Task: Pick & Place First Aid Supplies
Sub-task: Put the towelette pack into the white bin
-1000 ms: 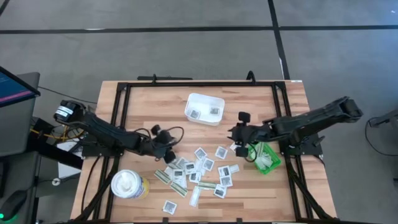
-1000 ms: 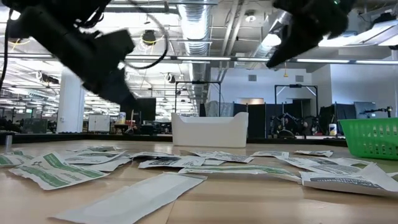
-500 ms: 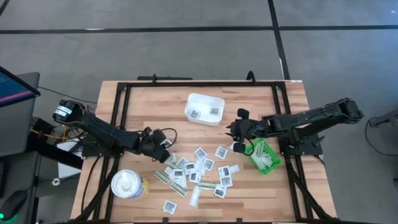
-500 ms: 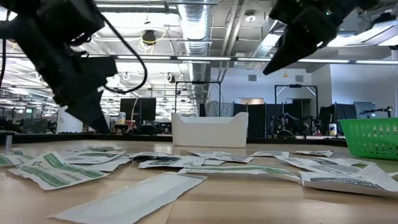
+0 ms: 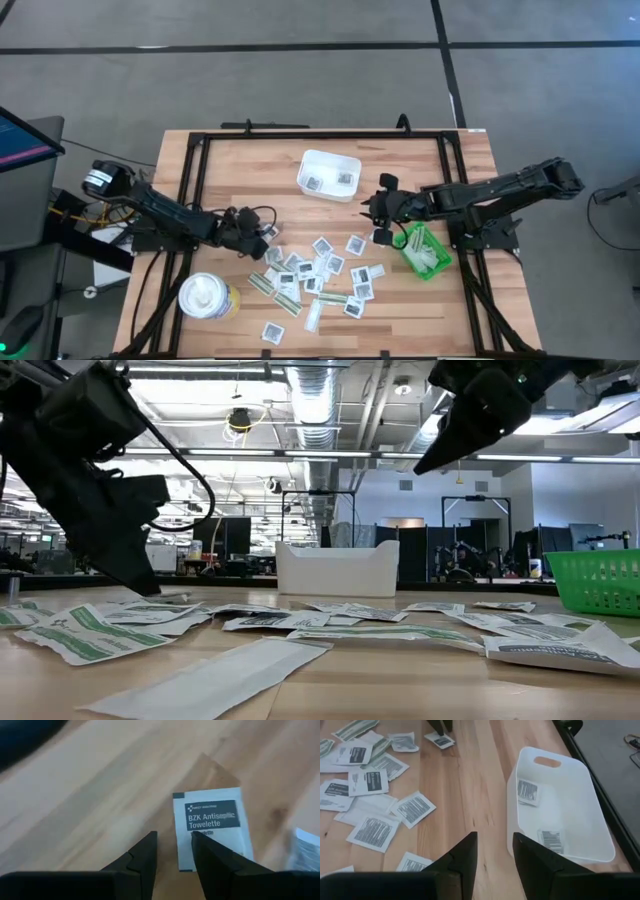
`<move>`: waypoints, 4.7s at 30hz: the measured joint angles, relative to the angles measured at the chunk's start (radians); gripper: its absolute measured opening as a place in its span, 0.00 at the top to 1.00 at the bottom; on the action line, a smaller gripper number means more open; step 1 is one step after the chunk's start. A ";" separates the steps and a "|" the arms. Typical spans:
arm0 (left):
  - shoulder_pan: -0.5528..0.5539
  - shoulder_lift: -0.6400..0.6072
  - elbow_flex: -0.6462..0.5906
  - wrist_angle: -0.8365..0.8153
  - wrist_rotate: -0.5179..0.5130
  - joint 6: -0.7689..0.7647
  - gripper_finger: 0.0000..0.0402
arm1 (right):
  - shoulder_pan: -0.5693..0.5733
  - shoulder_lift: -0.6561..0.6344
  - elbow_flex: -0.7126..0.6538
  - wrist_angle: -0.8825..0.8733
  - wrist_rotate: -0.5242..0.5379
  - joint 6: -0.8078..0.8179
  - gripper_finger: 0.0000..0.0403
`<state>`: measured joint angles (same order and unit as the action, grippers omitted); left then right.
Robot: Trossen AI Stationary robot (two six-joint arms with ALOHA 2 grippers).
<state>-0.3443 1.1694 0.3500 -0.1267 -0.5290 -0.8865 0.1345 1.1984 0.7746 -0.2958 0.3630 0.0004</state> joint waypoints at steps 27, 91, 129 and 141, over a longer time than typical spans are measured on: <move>-0.003 0.030 -0.056 0.154 -0.003 0.103 0.83 | 0.000 0.000 0.000 0.033 0.000 0.000 0.71; 0.084 -0.005 -0.001 0.024 0.034 0.246 0.72 | -0.018 0.000 0.000 0.072 0.001 0.027 0.71; 0.158 -0.003 -0.108 0.367 -0.069 0.459 0.82 | 0.002 0.000 0.000 0.093 0.000 0.140 0.71; 0.187 -0.005 -0.106 0.300 0.084 0.346 0.62 | -0.006 0.000 0.000 0.095 0.000 0.121 0.71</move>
<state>-0.1570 1.1645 0.2443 0.1728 -0.4447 -0.5410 0.1284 1.1988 0.7746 -0.2012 0.3634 0.1211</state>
